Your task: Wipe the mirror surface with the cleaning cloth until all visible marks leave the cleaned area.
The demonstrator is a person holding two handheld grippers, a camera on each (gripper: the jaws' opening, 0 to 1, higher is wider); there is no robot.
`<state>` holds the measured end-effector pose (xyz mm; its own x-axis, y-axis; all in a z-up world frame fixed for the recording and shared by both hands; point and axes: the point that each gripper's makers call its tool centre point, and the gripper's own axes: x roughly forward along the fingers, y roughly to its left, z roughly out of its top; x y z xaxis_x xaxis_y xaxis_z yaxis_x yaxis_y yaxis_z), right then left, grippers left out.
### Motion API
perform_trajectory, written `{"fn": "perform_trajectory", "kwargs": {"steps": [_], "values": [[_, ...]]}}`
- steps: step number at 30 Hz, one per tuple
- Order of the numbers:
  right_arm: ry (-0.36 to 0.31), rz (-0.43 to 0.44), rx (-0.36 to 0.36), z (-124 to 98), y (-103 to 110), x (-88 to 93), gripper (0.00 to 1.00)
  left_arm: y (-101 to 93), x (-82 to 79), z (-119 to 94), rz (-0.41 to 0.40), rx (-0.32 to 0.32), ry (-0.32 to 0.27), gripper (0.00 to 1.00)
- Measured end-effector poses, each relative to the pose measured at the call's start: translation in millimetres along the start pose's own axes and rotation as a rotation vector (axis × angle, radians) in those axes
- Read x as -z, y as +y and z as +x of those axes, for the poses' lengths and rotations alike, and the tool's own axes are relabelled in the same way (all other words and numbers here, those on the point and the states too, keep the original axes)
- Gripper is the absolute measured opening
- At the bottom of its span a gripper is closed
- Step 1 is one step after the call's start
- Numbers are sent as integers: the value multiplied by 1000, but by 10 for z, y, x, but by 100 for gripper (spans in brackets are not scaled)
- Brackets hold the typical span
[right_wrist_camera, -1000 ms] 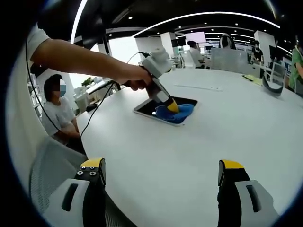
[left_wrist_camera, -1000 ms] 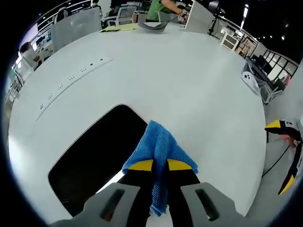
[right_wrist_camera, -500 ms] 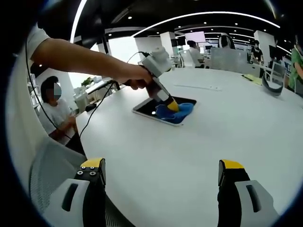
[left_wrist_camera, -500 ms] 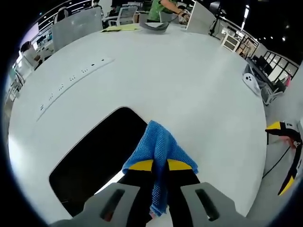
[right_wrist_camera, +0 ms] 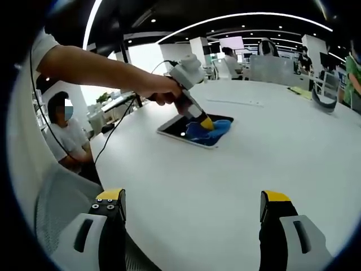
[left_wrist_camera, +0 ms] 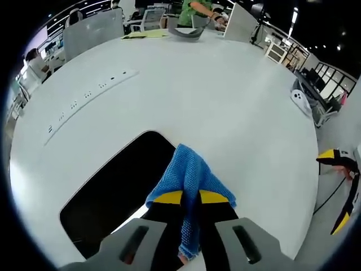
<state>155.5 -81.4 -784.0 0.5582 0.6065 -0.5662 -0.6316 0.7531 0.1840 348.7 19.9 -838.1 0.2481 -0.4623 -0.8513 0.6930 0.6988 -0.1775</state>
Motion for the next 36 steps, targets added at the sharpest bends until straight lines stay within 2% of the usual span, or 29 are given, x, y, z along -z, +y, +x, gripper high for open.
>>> {"fn": "perform_trajectory", "kwargs": {"steps": [36], "values": [[3, 18, 12, -15, -60, 25, 99, 192, -153, 54, 20, -40, -12, 7]]}}
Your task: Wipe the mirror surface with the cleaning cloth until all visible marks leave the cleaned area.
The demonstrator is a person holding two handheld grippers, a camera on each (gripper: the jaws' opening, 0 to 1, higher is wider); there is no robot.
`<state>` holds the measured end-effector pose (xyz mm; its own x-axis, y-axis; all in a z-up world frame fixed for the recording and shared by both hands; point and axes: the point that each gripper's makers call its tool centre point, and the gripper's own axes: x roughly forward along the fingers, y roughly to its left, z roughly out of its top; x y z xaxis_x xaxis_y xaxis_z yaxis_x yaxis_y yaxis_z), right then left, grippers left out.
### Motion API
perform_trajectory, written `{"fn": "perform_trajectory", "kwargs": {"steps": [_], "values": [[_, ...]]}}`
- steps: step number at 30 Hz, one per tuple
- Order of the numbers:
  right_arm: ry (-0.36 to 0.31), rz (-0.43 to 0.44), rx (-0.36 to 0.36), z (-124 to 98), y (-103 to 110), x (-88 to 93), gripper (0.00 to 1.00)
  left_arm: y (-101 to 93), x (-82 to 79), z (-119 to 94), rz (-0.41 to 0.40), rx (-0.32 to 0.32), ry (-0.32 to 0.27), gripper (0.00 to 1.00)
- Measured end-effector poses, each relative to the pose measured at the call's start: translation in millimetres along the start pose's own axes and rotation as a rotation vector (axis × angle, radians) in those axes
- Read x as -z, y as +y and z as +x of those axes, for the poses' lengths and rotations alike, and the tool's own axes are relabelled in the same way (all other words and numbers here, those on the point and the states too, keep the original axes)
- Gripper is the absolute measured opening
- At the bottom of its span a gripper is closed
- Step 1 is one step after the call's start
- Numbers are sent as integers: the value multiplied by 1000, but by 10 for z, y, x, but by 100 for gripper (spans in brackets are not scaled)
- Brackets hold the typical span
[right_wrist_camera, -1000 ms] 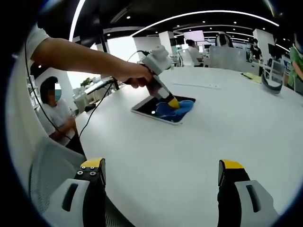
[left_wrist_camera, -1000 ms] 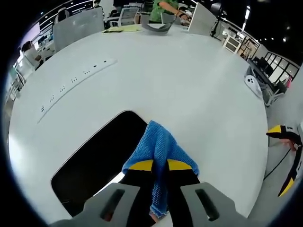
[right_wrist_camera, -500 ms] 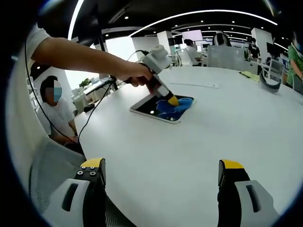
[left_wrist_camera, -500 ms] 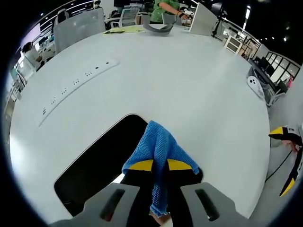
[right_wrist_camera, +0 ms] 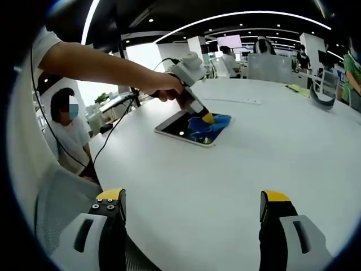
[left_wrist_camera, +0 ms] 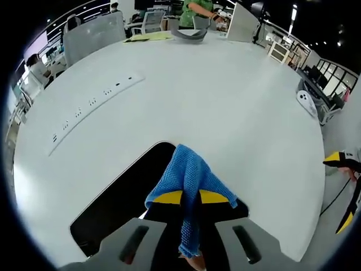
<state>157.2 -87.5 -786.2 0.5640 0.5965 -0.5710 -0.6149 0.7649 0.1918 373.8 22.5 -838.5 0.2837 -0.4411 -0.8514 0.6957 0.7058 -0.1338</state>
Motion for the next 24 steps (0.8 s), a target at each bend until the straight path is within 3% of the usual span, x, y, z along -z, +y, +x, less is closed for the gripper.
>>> {"fn": "perform_trajectory", "kwargs": {"steps": [24], "values": [[-2, 16, 8, -9, -51, 18, 99, 102, -86, 30, 20, -16, -8, 7]]}}
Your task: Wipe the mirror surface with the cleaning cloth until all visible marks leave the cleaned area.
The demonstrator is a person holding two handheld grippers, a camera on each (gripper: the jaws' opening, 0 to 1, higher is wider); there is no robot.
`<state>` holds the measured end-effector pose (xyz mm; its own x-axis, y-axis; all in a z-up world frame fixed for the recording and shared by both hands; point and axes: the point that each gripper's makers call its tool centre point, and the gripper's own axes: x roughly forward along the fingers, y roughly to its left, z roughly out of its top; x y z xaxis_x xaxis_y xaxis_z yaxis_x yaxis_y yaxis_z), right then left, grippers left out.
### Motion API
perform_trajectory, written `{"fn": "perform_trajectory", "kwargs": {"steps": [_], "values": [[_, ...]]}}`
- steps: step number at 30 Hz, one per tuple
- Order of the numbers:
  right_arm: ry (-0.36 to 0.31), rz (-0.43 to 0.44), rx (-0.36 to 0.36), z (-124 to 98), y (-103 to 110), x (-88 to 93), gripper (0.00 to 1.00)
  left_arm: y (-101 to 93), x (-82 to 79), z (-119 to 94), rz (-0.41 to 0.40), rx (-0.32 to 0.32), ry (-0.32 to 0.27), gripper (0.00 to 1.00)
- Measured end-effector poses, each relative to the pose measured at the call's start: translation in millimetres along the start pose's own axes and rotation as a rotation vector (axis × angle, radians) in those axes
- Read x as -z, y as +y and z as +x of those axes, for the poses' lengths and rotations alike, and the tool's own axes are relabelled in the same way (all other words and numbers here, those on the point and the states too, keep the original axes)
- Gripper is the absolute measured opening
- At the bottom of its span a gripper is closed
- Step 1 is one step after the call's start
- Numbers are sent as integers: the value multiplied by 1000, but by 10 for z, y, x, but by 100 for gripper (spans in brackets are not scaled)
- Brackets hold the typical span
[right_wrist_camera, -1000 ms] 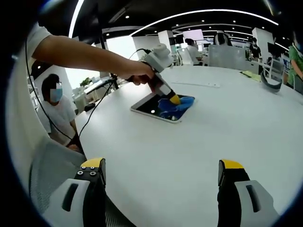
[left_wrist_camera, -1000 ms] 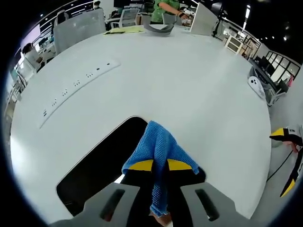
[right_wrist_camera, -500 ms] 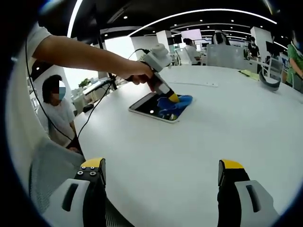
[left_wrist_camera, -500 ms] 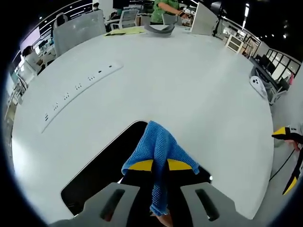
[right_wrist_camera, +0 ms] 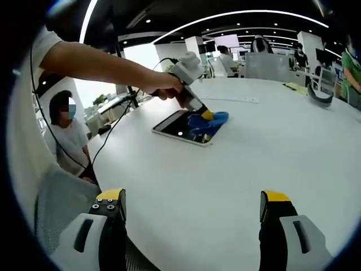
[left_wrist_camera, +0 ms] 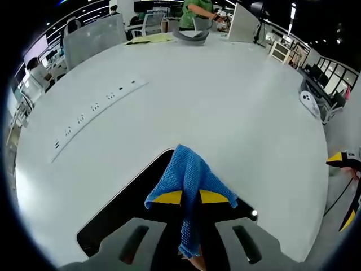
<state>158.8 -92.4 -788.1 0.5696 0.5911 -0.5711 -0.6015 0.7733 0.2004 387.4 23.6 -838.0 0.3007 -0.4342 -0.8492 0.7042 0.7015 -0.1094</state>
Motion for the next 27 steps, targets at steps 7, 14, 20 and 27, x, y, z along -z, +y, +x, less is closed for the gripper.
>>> {"fn": "perform_trajectory", "kwargs": {"steps": [7, 14, 20, 27], "values": [[1, 1, 2, 2, -8, 14, 99, 40, -35, 17, 3, -4, 1, 7], [7, 8, 5, -7, -18, 63, 99, 87, -73, 36, 14, -15, -9, 8], [10, 12, 4, -8, -27, 78, 99, 121, -99, 48, 15, -13, -13, 8], [8, 13, 0, 16, -31, 64, 99, 151, -126, 56, 33, -21, -13, 8]]}}
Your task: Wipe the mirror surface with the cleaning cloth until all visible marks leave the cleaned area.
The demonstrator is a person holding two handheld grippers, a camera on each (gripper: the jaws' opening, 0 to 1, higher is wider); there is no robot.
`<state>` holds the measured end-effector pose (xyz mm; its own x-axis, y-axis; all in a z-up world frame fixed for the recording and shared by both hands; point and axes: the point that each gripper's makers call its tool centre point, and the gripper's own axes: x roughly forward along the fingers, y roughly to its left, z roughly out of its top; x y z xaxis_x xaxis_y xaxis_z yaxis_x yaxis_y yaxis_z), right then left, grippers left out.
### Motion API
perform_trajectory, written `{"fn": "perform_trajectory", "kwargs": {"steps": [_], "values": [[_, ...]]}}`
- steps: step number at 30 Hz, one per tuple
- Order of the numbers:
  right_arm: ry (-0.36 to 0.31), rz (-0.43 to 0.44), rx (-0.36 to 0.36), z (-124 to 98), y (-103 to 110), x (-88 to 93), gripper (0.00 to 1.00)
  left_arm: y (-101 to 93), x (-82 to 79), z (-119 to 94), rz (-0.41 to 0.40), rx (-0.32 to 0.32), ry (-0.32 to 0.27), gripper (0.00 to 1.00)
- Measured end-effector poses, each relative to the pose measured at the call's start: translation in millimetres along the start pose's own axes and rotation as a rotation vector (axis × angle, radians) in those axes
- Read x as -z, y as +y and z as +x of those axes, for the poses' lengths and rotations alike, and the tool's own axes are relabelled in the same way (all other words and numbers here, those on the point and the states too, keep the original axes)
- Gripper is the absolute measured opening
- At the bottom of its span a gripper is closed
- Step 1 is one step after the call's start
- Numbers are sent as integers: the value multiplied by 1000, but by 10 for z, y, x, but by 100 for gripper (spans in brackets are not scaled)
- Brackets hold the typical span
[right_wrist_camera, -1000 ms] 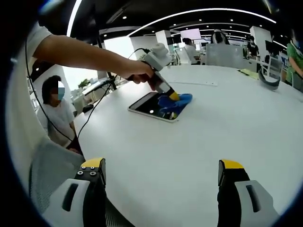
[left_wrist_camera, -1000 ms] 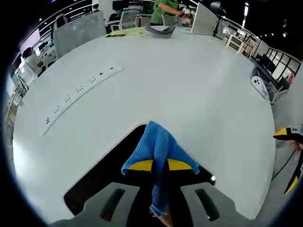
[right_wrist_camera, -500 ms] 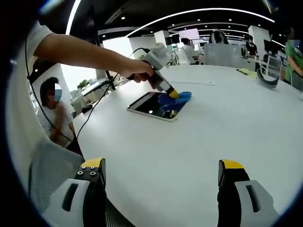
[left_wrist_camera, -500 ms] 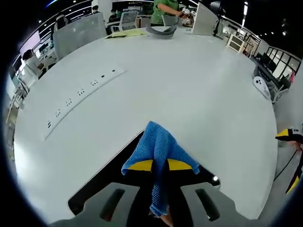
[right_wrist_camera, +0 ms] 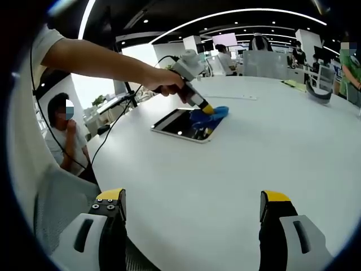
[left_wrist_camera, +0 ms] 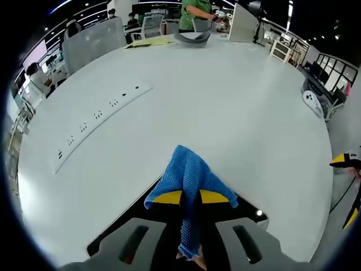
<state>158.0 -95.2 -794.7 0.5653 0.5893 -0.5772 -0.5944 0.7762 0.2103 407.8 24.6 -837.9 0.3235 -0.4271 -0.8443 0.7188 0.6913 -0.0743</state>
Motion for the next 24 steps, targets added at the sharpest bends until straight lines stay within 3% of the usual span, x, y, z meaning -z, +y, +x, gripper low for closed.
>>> {"fn": "perform_trajectory", "kwargs": {"steps": [17, 24], "values": [[4, 12, 4, -30, -62, 51, 99, 105, -98, 50, 78, -23, -17, 9], [4, 13, 1, -21, -64, 52, 99, 95, -110, 62, 67, -21, -15, 8]]}}
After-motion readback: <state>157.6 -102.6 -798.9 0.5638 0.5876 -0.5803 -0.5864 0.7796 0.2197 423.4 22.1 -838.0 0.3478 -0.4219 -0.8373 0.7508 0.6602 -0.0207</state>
